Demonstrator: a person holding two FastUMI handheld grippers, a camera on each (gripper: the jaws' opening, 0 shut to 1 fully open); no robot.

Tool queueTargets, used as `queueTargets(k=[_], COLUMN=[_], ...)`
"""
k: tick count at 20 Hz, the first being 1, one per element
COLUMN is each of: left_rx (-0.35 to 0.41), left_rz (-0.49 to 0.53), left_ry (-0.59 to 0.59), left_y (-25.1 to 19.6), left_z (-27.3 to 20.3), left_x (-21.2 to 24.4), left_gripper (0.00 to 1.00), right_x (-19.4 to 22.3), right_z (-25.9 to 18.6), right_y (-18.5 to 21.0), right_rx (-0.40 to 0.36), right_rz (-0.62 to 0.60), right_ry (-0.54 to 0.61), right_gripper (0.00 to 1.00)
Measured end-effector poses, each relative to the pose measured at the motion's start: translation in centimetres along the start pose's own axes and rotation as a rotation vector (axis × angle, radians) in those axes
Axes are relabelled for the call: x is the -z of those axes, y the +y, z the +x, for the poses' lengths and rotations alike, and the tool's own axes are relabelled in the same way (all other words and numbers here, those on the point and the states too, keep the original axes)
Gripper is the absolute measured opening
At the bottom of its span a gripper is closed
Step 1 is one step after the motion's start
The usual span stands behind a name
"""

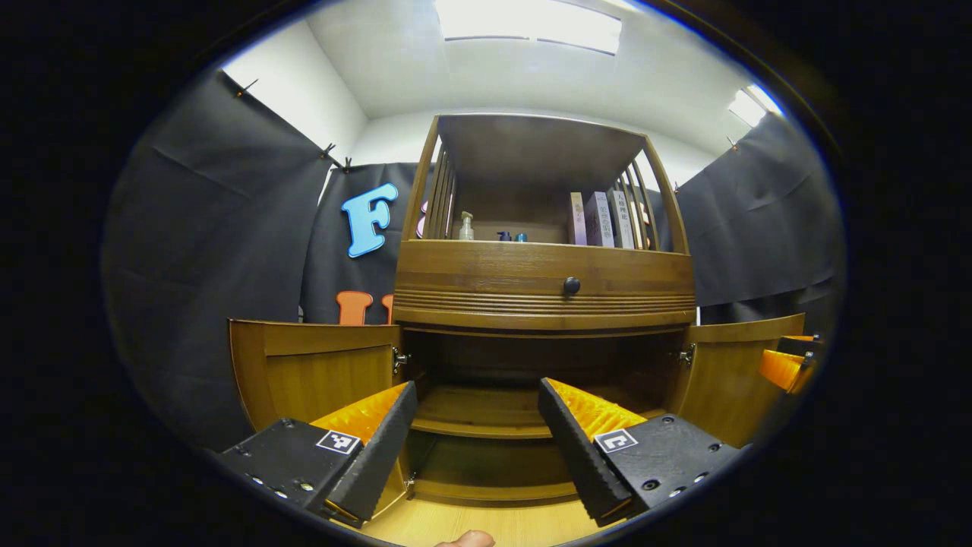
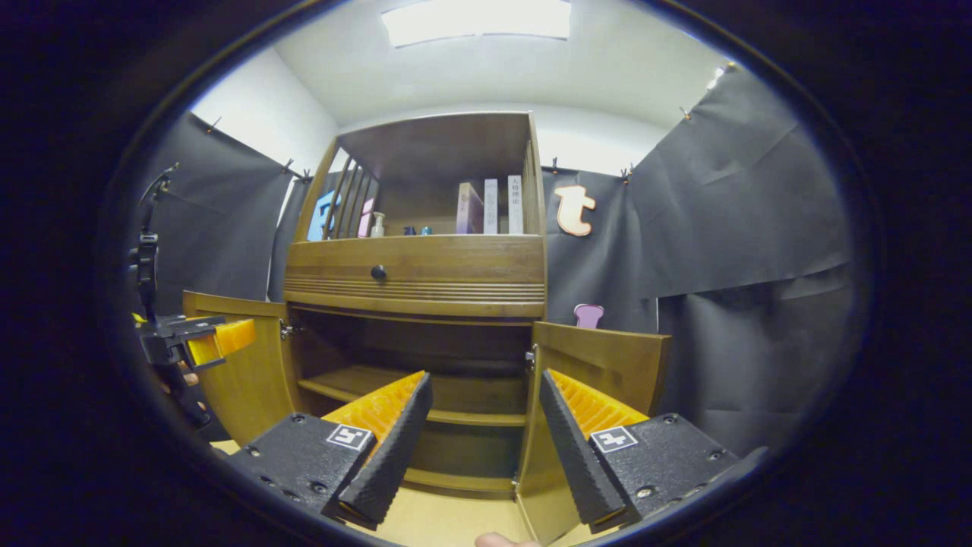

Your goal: Open the right door of the double-door shoe cabinet with the right hand, and open the left door with the left hand.

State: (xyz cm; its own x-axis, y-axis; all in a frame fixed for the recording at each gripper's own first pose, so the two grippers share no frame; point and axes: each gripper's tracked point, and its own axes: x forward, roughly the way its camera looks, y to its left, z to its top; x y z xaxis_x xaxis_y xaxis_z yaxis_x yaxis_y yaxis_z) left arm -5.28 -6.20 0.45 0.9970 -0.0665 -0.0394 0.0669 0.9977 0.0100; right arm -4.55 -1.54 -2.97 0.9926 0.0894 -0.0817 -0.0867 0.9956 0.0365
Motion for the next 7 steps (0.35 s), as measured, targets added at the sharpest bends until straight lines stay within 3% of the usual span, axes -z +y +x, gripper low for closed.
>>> queueTargets(k=[2, 3, 4, 6, 7], left_rx=[0.001, 0.002, 0.004, 0.007, 0.008], left_rz=[0.01, 0.013, 0.018, 0.027, 0.029], left_ry=[-0.001, -0.003, -0.005, -0.008, -0.007], left_y=[-0.03, -0.12, -0.22, -0.22, -0.24], left_z=[0.15, 0.26, 0.28, 0.46, 0.48], left_x=[0.04, -0.01, 0.02, -0.02, -0.03], left_gripper=[1.0, 1.0, 1.0, 1.0, 1.0], right_x=[0.14, 0.29, 0.39, 0.5, 0.46], right_z=[0.13, 0.17, 0.27, 0.44, 0.47], right_y=[0.03, -0.04, -0.03, 0.12, 0.29], right_rx=[-0.001, -0.001, -0.003, -0.007, -0.009], right_rz=[0.001, 0.001, 0.001, 0.001, 0.003], right_ry=[0.002, 0.004, 0.005, 0.005, 0.003], right_gripper=[0.95, 0.9, 0.95, 0.9, 0.95])
